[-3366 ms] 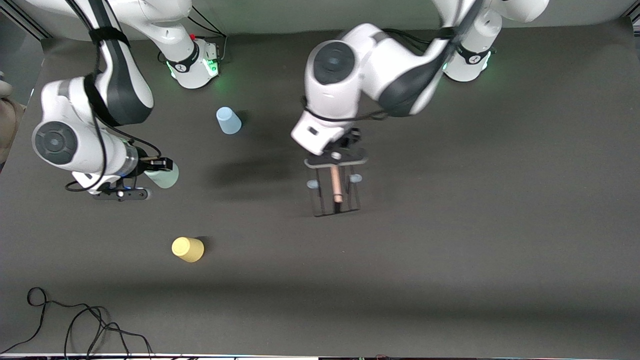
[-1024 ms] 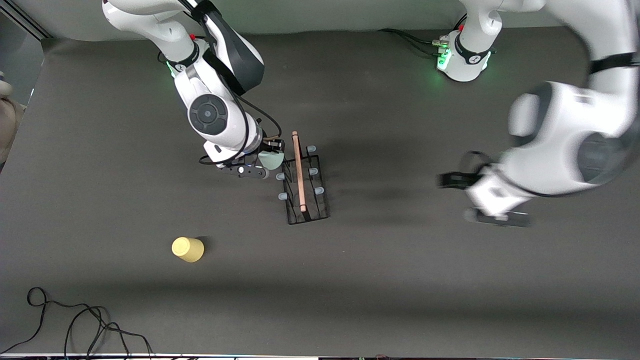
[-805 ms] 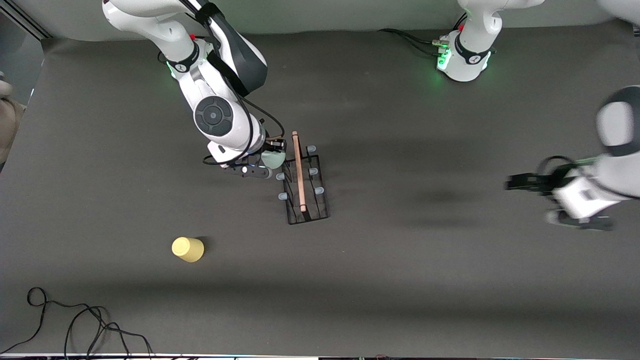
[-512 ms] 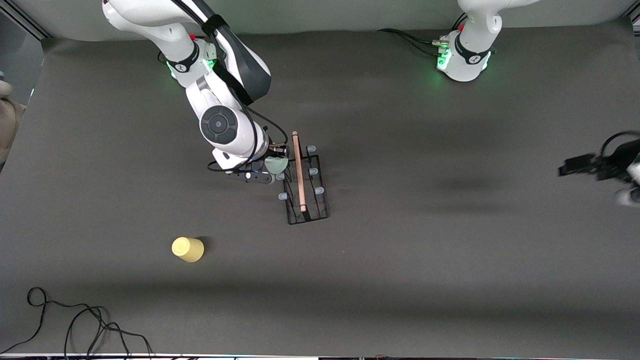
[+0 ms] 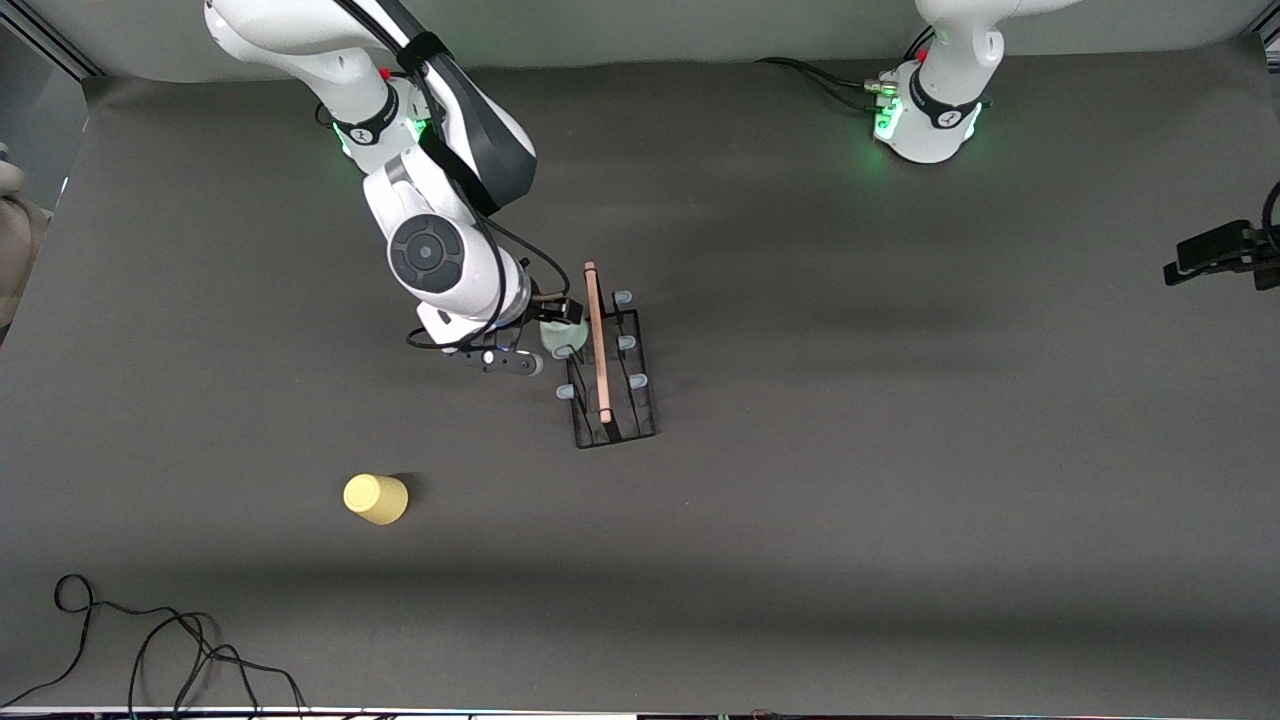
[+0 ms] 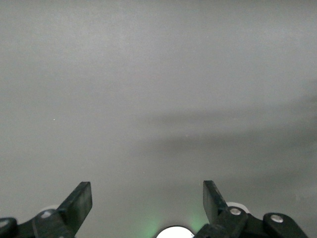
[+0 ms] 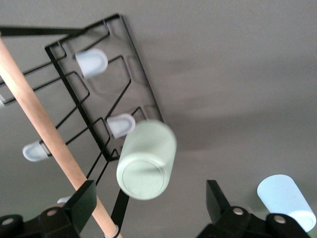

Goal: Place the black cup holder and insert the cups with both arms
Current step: 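Open and withdraw the left gripper while the right gripper sets the cup on a peg, then move the right gripper from the rack to the yellow cup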

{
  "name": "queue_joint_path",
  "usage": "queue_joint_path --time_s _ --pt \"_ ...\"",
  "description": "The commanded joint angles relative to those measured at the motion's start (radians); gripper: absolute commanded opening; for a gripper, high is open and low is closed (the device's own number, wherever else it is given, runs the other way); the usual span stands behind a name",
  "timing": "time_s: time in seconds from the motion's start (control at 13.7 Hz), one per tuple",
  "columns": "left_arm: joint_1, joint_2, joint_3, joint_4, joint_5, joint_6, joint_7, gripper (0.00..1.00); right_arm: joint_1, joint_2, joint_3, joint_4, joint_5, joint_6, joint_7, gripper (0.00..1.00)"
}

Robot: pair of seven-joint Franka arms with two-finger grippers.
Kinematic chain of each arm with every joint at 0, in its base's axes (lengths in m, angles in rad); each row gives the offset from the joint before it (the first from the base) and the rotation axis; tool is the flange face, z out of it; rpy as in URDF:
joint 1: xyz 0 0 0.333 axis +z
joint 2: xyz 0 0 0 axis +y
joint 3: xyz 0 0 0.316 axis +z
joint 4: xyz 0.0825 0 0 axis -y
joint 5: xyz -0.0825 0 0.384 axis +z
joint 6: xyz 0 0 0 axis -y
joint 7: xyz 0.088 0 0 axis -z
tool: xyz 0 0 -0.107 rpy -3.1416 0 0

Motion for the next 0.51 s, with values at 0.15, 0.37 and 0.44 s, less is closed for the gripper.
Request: queue_joint_path --time_s 0.15,0.37,0.44 --pt "-0.118 -0.015 -0.003 -0.003 0.048 -0.005 -0.110 1.00 -0.042 0.006 -0.192 0.081 -0.011 0.028 -0.314 0.98" --pt "-0.126 -0.044 -0.006 -0.046 0.065 0.030 -0.095 1.00 -0.060 0.099 -0.298 0.212 -0.016 0.056 -0.432 0.98" --pt "-0.126 -0.059 -0.006 -0.070 0.065 0.050 -0.092 1.00 -0.090 0.134 -0.301 0.242 -0.017 0.056 -0.466 0.98"
